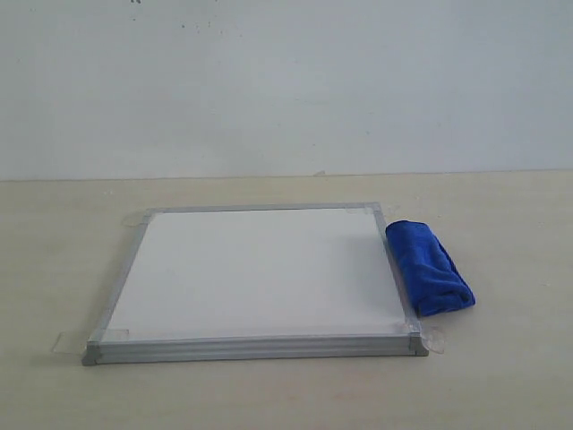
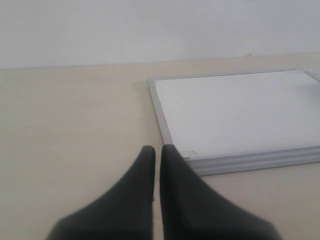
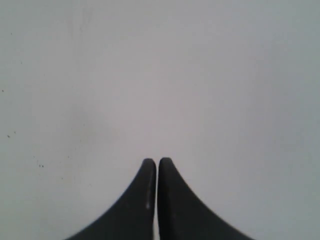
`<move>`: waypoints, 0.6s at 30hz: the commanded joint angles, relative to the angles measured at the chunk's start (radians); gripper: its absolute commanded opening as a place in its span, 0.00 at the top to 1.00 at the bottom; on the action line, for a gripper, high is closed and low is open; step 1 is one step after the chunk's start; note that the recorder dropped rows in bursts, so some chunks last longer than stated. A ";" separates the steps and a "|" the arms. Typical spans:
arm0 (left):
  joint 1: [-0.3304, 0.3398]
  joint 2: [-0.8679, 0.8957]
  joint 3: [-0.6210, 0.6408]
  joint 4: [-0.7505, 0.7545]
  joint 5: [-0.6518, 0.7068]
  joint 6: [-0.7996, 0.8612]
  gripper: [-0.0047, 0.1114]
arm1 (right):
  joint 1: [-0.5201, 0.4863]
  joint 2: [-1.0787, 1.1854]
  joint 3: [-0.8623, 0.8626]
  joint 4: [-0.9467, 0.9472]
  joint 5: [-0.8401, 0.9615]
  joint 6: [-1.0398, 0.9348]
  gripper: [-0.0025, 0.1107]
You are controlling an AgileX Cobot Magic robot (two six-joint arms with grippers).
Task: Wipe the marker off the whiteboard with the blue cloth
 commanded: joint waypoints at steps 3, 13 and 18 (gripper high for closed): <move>0.003 -0.004 -0.002 -0.002 -0.011 0.005 0.93 | -0.007 -0.163 0.014 -0.021 0.032 -0.012 0.97; 0.003 -0.004 -0.002 -0.002 -0.011 0.005 0.93 | -0.085 -0.436 0.747 -0.021 -0.217 -0.008 0.97; 0.003 -0.004 -0.002 -0.002 -0.011 0.005 0.93 | -0.085 -0.453 0.886 -0.014 -0.250 -0.010 0.97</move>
